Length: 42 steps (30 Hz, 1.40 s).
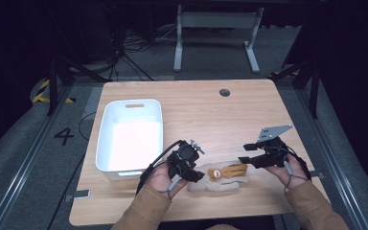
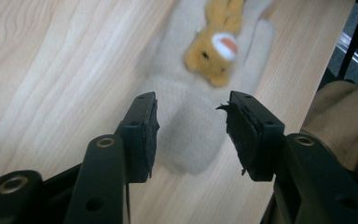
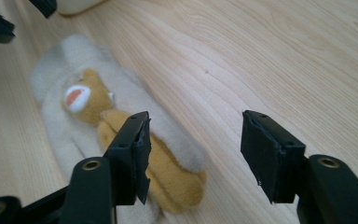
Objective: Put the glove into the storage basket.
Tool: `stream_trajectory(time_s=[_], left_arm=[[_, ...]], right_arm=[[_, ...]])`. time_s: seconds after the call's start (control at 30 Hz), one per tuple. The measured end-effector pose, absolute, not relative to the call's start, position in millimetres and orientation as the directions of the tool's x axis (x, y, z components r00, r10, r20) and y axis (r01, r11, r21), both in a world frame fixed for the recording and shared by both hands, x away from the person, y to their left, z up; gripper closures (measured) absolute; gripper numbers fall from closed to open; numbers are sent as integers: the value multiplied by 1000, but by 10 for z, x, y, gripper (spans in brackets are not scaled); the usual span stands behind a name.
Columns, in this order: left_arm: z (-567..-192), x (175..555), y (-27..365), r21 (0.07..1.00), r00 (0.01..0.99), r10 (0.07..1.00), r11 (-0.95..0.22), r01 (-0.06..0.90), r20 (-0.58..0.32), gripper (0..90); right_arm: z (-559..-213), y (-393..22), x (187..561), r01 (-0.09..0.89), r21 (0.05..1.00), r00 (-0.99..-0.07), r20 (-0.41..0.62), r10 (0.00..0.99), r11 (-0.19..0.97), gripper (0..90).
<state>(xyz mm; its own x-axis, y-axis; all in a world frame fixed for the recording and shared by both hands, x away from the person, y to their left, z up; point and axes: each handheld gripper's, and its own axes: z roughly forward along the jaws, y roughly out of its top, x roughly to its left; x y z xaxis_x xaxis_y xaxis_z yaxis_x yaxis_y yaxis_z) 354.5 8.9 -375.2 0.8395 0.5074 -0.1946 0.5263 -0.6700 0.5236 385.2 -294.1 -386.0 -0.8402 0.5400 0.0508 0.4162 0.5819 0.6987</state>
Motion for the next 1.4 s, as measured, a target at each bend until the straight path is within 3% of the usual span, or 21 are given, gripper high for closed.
stream_trajectory(time_s=[0.27, 0.5, 0.83, 1.23, 1.4], left_arm=[[-3800, 3592, 107, 584, 874, 433, -659, 474, -221, 453], [-3890, 3634, 173, 631, 899, 368, -645, 431, -237, 371], [-3977, 3611, 137, 649, 914, 344, -650, 396, -213, 233], [-4164, 3576, 28, 633, 927, 335, -683, 364, -171, 137], [-4248, 3563, -20, 630, 929, 343, -692, 352, -141, 16]], right_arm=[[-3833, -3247, 3839, 455, 782, -794, 141, 591, 425, 401], [-3818, -3380, 3849, 457, 808, -785, 169, 596, 372, 387], [-3819, -3423, 3869, 463, 813, -784, 190, 591, 354, 383], [-3839, -3434, 3892, 469, 812, -785, 204, 585, 346, 383], [-3844, -3394, 3902, 463, 813, -793, 202, 575, 354, 382]])
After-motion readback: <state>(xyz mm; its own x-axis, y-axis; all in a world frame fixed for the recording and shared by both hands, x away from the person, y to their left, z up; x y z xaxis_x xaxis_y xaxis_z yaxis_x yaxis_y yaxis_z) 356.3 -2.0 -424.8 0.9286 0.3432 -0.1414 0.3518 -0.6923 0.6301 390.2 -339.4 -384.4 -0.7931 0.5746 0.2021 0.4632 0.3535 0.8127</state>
